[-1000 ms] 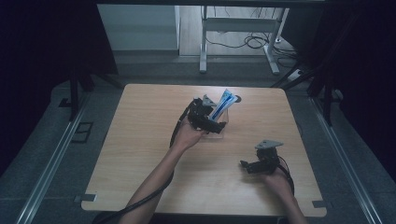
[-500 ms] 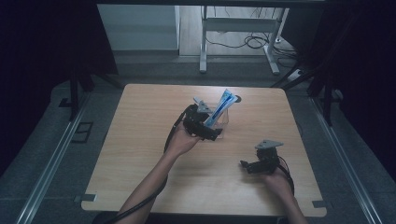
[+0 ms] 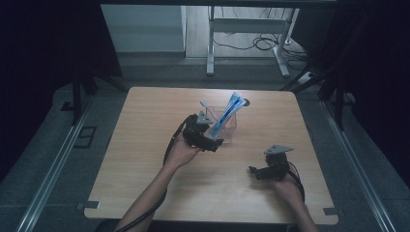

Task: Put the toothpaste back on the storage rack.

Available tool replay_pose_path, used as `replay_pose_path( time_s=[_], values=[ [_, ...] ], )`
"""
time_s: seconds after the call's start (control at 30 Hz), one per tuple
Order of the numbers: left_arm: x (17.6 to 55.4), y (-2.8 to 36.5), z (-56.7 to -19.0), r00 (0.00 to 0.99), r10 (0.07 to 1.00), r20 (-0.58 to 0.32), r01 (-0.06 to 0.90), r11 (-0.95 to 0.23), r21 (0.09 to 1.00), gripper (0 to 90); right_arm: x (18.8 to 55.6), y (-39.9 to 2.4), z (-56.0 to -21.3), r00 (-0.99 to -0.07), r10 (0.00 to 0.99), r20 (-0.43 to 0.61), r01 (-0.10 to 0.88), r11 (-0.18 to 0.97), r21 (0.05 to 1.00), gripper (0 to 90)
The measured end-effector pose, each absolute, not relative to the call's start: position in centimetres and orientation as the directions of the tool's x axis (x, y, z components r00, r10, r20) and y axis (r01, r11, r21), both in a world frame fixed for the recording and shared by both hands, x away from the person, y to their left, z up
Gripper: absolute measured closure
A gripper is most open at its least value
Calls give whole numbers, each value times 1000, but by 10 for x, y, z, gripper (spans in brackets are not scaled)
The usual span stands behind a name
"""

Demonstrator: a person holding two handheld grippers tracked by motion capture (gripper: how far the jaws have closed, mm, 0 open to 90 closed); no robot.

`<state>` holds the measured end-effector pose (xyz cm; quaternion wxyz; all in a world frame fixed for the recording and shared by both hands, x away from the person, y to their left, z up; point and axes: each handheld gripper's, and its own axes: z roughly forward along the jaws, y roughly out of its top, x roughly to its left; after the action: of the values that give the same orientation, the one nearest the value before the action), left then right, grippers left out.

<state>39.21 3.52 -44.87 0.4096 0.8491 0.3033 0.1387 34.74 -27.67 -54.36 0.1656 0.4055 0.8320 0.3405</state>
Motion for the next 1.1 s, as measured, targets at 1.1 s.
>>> replay_pose_path(
  time_s=[1.1],
  values=[
    [360, 77, -498, 753, 655, -68, 456, -444, 771, 56, 347, -277, -544, -615, 789, 3, 564, 437, 701, 10]
  ],
)
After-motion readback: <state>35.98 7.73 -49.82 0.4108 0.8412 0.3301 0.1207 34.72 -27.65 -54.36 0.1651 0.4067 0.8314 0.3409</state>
